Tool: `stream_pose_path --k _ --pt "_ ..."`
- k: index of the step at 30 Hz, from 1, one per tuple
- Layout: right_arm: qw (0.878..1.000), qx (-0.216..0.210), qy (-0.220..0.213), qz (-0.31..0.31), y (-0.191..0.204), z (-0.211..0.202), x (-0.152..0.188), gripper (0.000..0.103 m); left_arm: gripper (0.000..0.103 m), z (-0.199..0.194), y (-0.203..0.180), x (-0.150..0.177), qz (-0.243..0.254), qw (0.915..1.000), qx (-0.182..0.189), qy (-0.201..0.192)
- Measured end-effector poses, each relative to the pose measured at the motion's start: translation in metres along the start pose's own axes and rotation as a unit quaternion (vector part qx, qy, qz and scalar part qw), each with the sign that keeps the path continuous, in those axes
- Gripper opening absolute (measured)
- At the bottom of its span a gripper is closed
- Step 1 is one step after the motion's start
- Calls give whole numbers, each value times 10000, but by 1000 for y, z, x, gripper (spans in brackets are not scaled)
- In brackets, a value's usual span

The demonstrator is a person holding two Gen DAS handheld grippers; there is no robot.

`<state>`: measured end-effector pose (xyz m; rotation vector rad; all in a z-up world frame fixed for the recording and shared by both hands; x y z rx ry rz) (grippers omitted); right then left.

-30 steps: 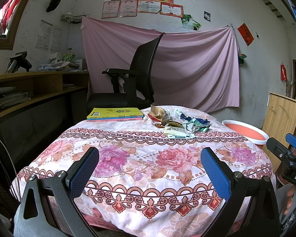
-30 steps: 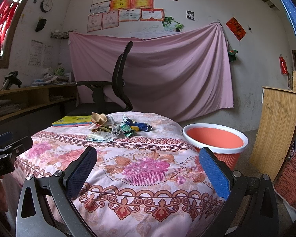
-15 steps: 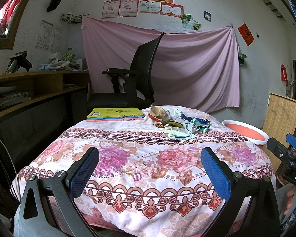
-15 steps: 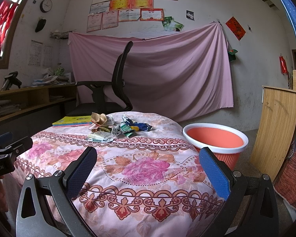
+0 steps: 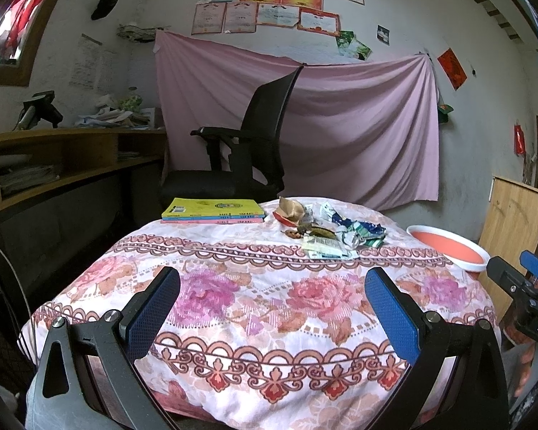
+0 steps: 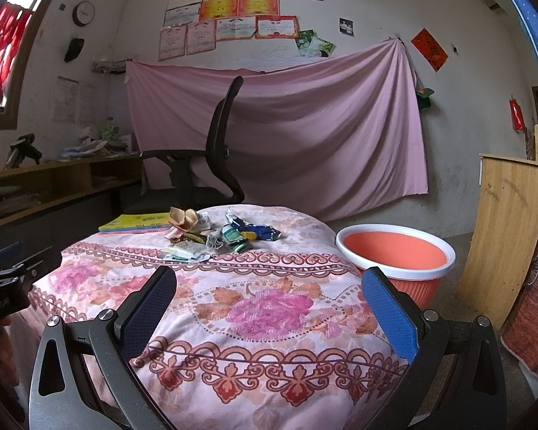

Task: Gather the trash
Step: 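Lower the right tool onto the green-white box while the left tool approaches the white sachet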

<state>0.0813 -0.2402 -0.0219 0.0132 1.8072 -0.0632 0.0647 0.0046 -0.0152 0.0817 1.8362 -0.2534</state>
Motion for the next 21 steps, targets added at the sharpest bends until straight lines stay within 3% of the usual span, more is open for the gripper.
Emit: stream_pose_path --k 10,21 --pt "9995 -127 -288 -12 -1 13 -31 103 101 21 8 -33 9 9995 -40 -309" --pt "9965 -239 -772 -211 4 62 -74 103 101 61 15 -74 125 9970 -97 -752"
Point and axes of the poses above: each gripper's, at about its wrist camera, not at the fingertips, and z roughly the way its jaws point, y to its left, x to its underside, the point moved 6 cm from there along z, roughly the way its jaws point, and after that the axes turned 13 degrees about x, right-handed, at the moved point
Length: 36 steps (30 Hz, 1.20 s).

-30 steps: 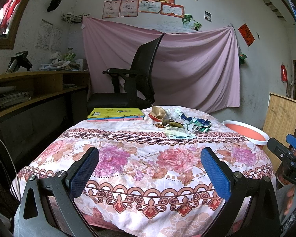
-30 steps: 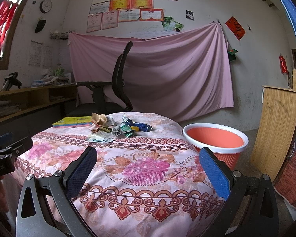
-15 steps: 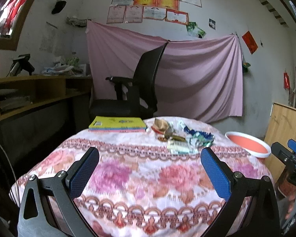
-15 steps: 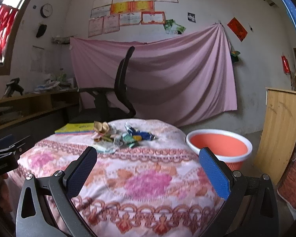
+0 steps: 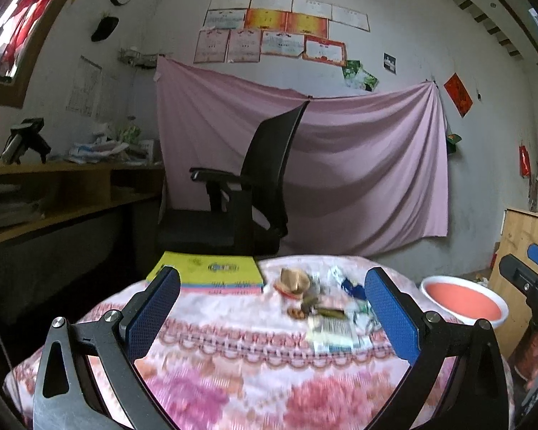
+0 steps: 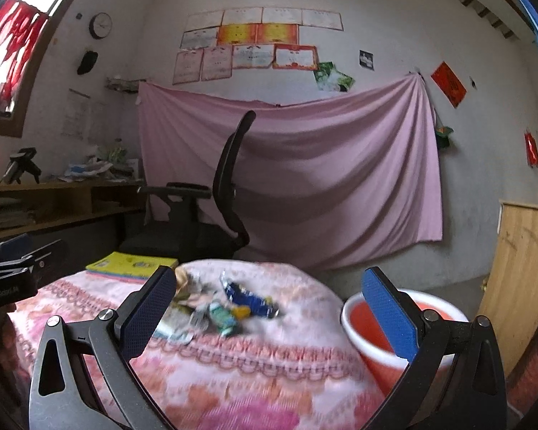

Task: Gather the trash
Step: 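Lower the right tool onto the green-white box while the left tool approaches the white sachet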

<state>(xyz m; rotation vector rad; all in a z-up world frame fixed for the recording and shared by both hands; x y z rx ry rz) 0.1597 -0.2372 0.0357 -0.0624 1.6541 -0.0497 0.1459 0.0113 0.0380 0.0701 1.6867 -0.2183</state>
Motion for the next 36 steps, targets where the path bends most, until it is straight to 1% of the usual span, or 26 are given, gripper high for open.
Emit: stream_pose_path --k 4,8,11,13,16,19,21,24,26,27,28,30,31,32,33,36 --pt "9999 -47 -153 -57 2 24 -12 103 101 14 4 -7 34 9997 -75 -213" --pt "9993 -130 -342 -125 8 47 -21 103 101 27 3 -11 229 9990 -146 -348" --pt "9989 -213 -369 -187 11 63 -22 103 101 36 1 -12 339 9987 -110 -363" --pt "9990 -260 -291 -236 14 71 -19 103 101 44 -1 -10 385 9988 -59 -295" --pt "9989 -340 -137 -287 15 80 -10 103 101 57 1 -4 348 9994 78 -4" --pt "9982 -425 201 -382 16 92 -1 103 101 74 3 7 225 9985 107 495" --pt "9965 -492 504 -455 18 102 7 103 101 87 2 16 120 9956 215 901" --pt "9925 -563 925 -570 20 114 18 102 100 100 -2 30 3 9906 340 1322" --pt "9887 -632 1199 -640 23 119 28 94 100 107 -5 39 -86 9866 459 1564" --pt "9870 -673 1303 -658 24 122 31 91 98 111 -6 43 -124 9842 512 1693" --pt "9854 -714 1392 -669 25 123 34 84 95 113 -7 46 -147 9823 550 1783" --pt "9810 -780 1632 -707 27 127 41 81 92 120 -10 54 -184 9772 650 2014" --pt "9781 -836 1764 -720 28 129 45 75 89 124 -11 57 -195 9747 690 2118" --pt "9759 -878 1862 -725 29 131 48 66 87 126 -12 61 -206 9719 736 2225" --pt "9737 -907 1956 -738 30 133 50 63 82 129 -13 66 -218 9693 783 2322" --pt "9645 -1074 2273 -811 35 138 60 52 75 139 -15 74 -228 9604 918 2620"
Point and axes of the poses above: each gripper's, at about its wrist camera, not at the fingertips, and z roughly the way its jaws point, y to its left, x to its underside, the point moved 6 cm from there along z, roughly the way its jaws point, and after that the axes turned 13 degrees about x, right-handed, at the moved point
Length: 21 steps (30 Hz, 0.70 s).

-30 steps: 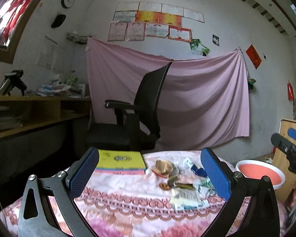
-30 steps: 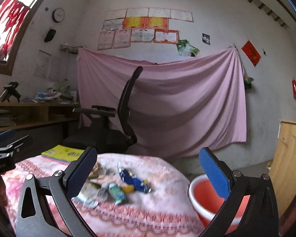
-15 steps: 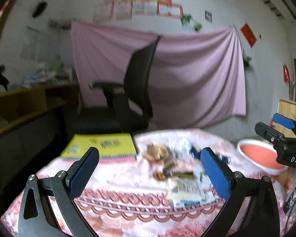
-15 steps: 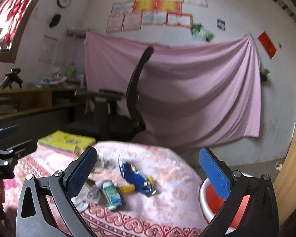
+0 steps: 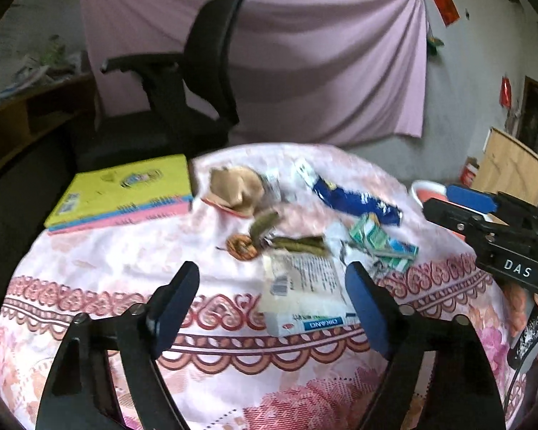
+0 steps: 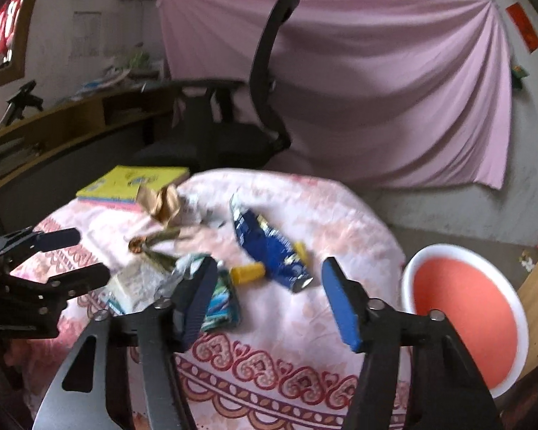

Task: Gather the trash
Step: 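Lower the right tool onto the green-white box while the left tool approaches the white sachet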

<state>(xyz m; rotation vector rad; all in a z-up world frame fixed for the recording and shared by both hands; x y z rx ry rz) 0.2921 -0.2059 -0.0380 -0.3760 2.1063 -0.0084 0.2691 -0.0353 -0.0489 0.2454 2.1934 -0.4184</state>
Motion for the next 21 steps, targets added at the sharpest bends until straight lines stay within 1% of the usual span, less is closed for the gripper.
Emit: stream_pose_path --k 1,2,3,5,10,14,16,18,21 --pt "9999 -67 100 -41 2 3 2 45 71 3 0 1 2 9999 71 90" --pt "9997 -108 180 -84 4 5 4 42 70 7 0 3 2 9997 137 191" --pt "9995 -142 237 -120 6 7 5 41 67 10 -1 4 7 9995 183 267" --pt "9988 -233 373 -195 11 11 8 36 67 16 -4 6 37 9986 309 425" --pt "9980 -270 524 -222 13 17 11 35 67 26 -8 7 98 9970 407 655" --pt "9976 -320 575 -204 14 19 12 35 67 36 -8 11 132 9950 357 927" --pt "9973 -349 606 -229 16 20 12 35 66 37 -7 11 95 9950 372 919" --pt "9965 -408 678 -274 19 22 14 35 62 37 -5 11 51 9950 393 915" --pt "9950 -529 776 -348 25 23 17 35 61 36 -4 11 18 9951 425 889"
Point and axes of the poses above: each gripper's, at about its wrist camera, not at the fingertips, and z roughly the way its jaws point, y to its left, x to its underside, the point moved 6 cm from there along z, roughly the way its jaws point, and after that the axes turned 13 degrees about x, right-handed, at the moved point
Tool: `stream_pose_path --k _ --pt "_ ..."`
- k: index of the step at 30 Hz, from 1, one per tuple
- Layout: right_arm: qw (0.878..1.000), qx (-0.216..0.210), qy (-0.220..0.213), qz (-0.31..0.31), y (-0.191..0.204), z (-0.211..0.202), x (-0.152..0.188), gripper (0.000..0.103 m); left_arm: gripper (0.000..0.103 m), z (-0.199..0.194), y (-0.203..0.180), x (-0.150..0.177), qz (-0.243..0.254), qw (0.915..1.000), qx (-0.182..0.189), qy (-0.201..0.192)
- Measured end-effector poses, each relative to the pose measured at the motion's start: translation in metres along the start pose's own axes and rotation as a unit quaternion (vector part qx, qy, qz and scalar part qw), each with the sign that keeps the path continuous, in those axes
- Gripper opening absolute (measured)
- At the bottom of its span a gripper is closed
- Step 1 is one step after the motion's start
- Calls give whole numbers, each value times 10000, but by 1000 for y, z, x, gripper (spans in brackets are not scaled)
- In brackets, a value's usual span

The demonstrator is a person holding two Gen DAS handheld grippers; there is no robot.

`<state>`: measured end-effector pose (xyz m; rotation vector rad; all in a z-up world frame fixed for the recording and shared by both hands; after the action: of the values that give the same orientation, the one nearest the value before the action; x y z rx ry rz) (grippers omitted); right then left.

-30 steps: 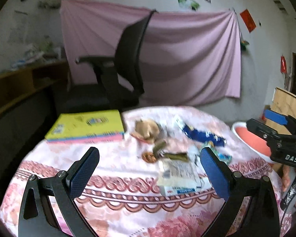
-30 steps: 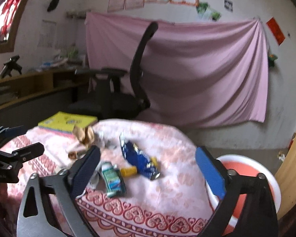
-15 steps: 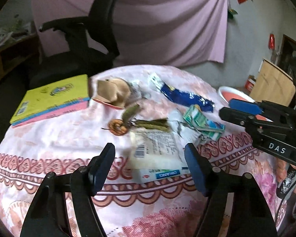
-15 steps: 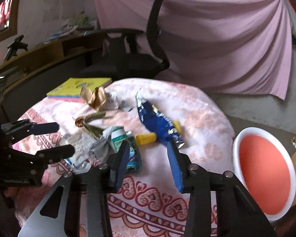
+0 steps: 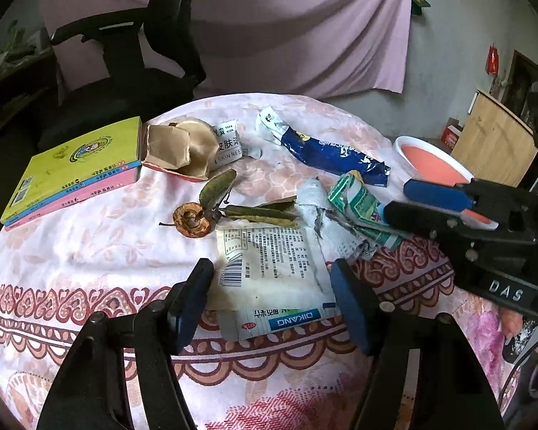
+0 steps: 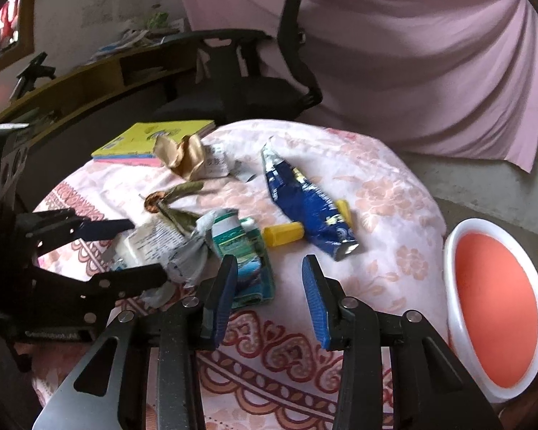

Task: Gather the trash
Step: 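Lower the right tool onto the green-white box while the left tool approaches the white sachet, then close the right tool on the green box while the left tool grasps the white sachet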

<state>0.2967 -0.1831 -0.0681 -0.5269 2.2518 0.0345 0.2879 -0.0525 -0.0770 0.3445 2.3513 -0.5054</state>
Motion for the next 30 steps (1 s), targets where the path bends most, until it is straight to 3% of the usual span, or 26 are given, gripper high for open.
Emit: stream_pose_path --k 9,17,24,30 --pt "9995 -206 162 -177 12 3 4 35 56 -7 1 3 -97 9999 77 -115" --pt "9993 -226 257 -153 11 7 8 21 56 -22 5 7 -291 9985 144 -441" --pt "9996 -281 16 -27 9 -3 5 21 55 -35 1 8 -250 9967 137 -766" --pt "9975 -167 -682 80 6 -29 -1 21 55 -56 -12 5 -26 9907 70 -1355"
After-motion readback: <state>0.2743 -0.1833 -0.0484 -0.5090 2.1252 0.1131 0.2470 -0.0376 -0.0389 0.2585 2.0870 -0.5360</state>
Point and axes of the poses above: each gripper's, at about its wrist camera, not at the fingertips, and z roughly the way its jaws point, y to its left, x to its underside, the point moved 6 cm from there along z, roughly the way its jaws point, and after that the axes turned 13 degrees about x, right-handed, at the moved point
